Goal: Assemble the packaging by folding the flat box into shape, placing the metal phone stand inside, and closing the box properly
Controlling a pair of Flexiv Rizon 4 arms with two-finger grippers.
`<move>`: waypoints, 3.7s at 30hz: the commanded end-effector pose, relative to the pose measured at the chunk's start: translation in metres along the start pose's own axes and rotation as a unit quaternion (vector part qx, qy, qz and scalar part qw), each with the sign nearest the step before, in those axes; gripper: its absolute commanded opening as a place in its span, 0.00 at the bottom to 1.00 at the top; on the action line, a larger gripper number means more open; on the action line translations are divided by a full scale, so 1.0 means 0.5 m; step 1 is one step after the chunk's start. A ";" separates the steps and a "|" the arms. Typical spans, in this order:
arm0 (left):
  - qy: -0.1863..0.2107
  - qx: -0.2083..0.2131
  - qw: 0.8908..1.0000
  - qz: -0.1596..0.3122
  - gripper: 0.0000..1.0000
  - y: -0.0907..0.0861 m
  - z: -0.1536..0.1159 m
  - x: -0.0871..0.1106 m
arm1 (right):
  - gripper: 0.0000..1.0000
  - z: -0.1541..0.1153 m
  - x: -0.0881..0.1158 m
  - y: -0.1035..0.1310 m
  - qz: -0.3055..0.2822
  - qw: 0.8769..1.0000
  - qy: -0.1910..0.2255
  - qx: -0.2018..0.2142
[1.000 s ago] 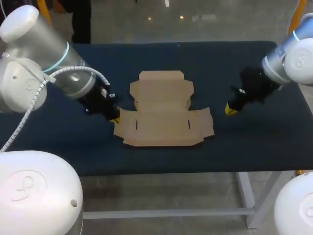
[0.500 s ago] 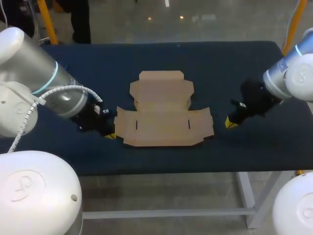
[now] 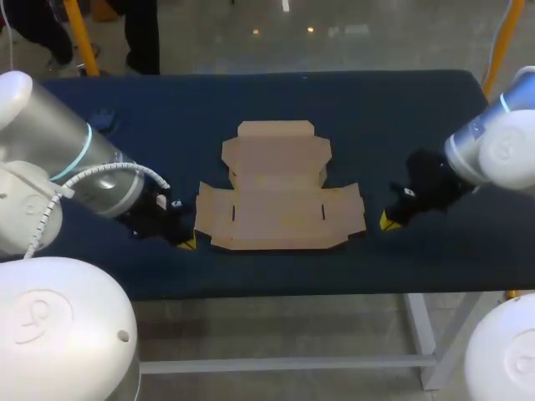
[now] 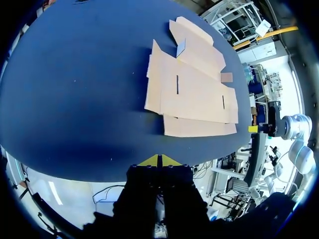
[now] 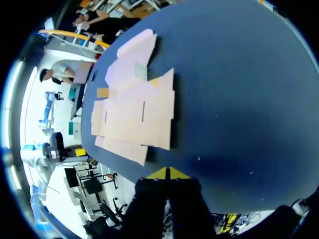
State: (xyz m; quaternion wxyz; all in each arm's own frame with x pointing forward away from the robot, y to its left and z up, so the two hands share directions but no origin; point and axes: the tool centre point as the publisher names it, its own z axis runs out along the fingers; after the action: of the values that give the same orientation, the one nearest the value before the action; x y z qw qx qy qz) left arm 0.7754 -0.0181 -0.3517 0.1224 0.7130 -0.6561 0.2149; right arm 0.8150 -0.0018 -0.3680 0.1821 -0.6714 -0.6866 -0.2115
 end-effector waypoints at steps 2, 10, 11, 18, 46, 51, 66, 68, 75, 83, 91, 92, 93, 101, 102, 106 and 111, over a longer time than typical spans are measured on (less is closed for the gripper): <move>0.003 0.001 1.000 -0.002 0.00 -0.004 0.026 -0.003 | 0.00 0.015 -0.002 -0.003 0.003 1.000 0.000 -0.003; 0.008 0.009 1.000 -0.004 0.00 -0.005 0.050 -0.004 | 0.00 0.047 0.005 -0.011 0.015 1.000 0.008 -0.007; 0.011 0.010 1.000 -0.003 0.00 -0.006 0.051 -0.004 | 0.00 0.051 0.006 -0.012 0.016 1.000 0.008 -0.011; 0.014 0.011 1.000 -0.004 0.00 -0.016 0.069 -0.004 | 0.00 0.077 0.019 -0.007 0.018 1.000 0.016 -0.019; 0.038 -0.007 0.999 -0.014 0.00 -0.065 0.117 -0.032 | 0.00 0.122 0.036 -0.002 0.019 0.999 0.025 -0.019; 0.039 -0.011 0.999 -0.012 0.00 -0.068 0.122 -0.029 | 0.00 0.126 0.037 -0.001 0.018 0.999 0.024 -0.017; 0.041 -0.024 0.999 -0.006 0.00 -0.075 0.134 -0.019 | 0.00 0.144 0.040 0.002 0.018 0.999 0.030 -0.013; 0.040 -0.025 0.999 -0.004 0.00 -0.075 0.135 -0.018 | 0.00 0.145 0.042 0.003 0.017 0.999 0.032 -0.014; 0.038 -0.026 0.999 0.001 0.00 -0.076 0.134 -0.016 | 0.00 0.148 0.049 0.004 0.014 0.999 0.036 -0.014; 0.036 -0.027 0.999 0.005 0.00 -0.076 0.132 -0.015 | 0.00 0.151 0.054 0.012 0.012 0.999 0.040 -0.015; 0.031 -0.026 0.999 0.011 0.00 -0.074 0.128 -0.008 | 0.00 0.150 0.068 0.018 -0.001 0.999 0.038 -0.018; 0.029 -0.026 0.999 0.012 0.00 -0.074 0.127 -0.005 | 0.00 0.150 0.070 0.019 -0.004 0.999 0.038 -0.018; 0.028 -0.025 0.999 0.014 0.00 -0.074 0.126 -0.003 | 0.00 0.149 0.072 0.019 -0.006 0.999 0.038 -0.018; 0.018 -0.025 0.999 0.026 0.00 -0.078 0.121 0.013 | 0.00 0.150 0.080 0.022 -0.013 0.999 0.036 -0.018; 0.017 -0.026 0.999 0.028 0.00 -0.079 0.122 0.015 | 0.00 0.150 0.081 0.022 -0.014 0.999 0.036 -0.018; 0.015 -0.028 0.999 0.031 0.00 -0.079 0.124 0.023 | 0.00 0.150 0.085 0.023 -0.018 0.999 0.034 -0.019; 0.008 -0.032 0.999 0.037 0.00 -0.078 0.125 0.035 | 0.00 0.152 0.091 0.023 -0.024 0.999 0.030 -0.018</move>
State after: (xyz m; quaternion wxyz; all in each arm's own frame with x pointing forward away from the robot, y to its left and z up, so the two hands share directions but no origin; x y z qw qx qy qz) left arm 0.8218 -0.0527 -0.3964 0.1477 0.6805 -0.6851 0.2139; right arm 0.8281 0.0754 -0.4076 0.1874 -0.6511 -0.6920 -0.2494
